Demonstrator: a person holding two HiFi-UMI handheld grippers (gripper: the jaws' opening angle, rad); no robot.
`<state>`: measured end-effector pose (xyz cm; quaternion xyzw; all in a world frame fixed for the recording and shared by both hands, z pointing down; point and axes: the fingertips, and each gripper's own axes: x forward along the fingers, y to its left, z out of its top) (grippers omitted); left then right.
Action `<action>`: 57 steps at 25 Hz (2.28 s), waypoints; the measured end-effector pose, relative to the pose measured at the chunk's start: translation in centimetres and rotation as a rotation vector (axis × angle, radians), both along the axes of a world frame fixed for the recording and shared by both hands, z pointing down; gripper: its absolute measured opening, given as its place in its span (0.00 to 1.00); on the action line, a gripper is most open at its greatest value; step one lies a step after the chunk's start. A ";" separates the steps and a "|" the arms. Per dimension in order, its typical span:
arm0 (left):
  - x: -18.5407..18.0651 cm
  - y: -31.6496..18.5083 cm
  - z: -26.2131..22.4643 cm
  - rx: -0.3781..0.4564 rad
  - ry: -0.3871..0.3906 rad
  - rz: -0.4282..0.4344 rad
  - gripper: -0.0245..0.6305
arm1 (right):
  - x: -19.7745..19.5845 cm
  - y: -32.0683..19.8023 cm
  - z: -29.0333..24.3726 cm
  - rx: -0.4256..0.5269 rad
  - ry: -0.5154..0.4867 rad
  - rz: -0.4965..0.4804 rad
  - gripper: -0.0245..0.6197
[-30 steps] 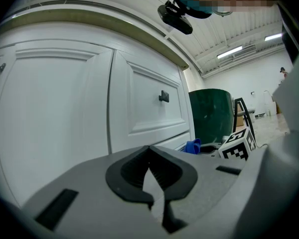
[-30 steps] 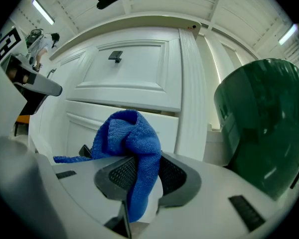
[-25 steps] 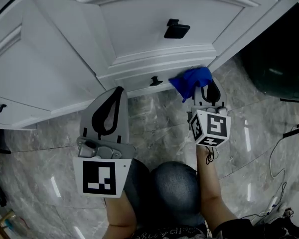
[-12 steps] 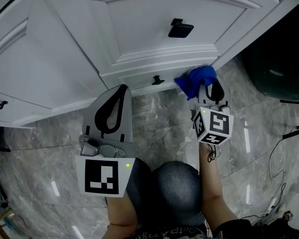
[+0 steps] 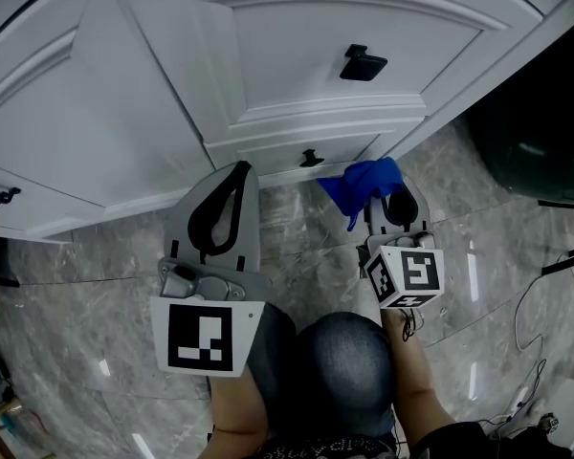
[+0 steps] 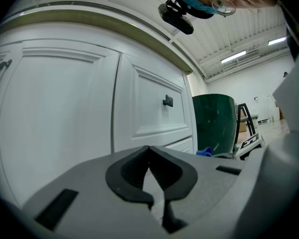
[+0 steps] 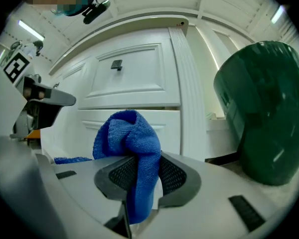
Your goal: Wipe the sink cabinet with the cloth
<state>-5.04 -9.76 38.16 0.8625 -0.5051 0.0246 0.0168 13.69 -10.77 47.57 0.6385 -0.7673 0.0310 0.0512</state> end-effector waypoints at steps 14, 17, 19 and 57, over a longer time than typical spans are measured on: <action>-2.9 0.3 0.1 -0.007 -0.018 -0.048 0.04 | -13.3 0.4 5.1 -0.083 0.071 -0.408 0.22; -4.0 0.4 0.2 -0.013 -0.026 -0.063 0.04 | -15.7 -0.1 5.3 -0.068 0.081 -0.452 0.22; -4.6 0.4 0.2 -0.011 -0.020 -0.073 0.04 | -17.2 -0.4 5.3 -0.057 0.091 -0.474 0.22; -4.0 -0.1 0.9 -0.022 -0.008 -0.044 0.04 | -17.4 -2.4 6.7 0.001 0.163 -0.420 0.22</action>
